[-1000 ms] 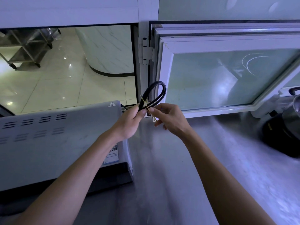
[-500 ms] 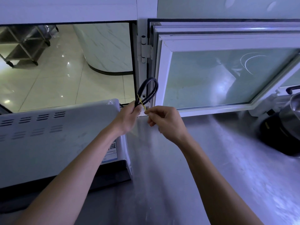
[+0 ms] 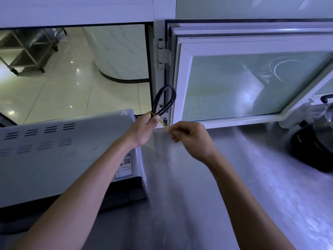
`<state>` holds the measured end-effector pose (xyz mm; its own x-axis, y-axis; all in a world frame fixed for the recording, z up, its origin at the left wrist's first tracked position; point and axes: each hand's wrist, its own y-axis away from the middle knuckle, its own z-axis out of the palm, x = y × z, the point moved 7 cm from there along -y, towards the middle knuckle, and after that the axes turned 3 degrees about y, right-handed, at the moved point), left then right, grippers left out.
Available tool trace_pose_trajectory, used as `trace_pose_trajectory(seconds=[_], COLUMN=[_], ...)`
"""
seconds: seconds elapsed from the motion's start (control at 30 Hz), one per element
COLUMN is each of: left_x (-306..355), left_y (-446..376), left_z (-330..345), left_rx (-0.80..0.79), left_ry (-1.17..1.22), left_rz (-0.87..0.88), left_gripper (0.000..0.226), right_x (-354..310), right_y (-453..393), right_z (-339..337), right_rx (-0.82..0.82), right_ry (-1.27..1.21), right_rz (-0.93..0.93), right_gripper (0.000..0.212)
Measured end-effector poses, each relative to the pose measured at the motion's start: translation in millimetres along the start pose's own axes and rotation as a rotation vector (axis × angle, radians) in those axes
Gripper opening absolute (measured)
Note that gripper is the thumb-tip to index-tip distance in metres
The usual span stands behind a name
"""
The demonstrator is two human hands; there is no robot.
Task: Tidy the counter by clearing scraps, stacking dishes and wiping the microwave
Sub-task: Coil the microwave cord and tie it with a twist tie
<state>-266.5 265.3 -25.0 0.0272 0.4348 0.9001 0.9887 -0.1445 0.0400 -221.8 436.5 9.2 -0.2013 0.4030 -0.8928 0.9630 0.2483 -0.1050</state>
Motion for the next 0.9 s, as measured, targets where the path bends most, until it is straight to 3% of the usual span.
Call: trace_pose_trajectory(seconds=[0.17, 0.53, 0.7, 0.83, 0.9], left_x=[-1, -10, -14, -15, -10], left_y=[-1, 2, 5, 5, 6], left_z=[1, 1, 5, 8, 8], left_rx=[-0.007, 0.017, 0.011, 0.029, 0.053], left_ry=[0.013, 0.081, 0.083, 0.16, 0.203], left_rz=[0.004, -0.039, -0.072, -0.095, -0.096], left_gripper=[0.035, 0.036, 0.033, 0.035, 0.033], right_x=[12, 52, 50, 30, 30], right_y=[-2, -3, 14, 15, 13], right_z=[-2, 12, 32, 25, 20], right_rx=[-0.066, -0.323, -0.547, -0.461, -0.358], right_ry=[0.155, 0.43, 0.156, -0.307, -0.464], right_rz=[0.014, 0.189, 0.182, 0.049, 0.009], right_gripper=[0.036, 0.022, 0.016, 0.022, 0.039])
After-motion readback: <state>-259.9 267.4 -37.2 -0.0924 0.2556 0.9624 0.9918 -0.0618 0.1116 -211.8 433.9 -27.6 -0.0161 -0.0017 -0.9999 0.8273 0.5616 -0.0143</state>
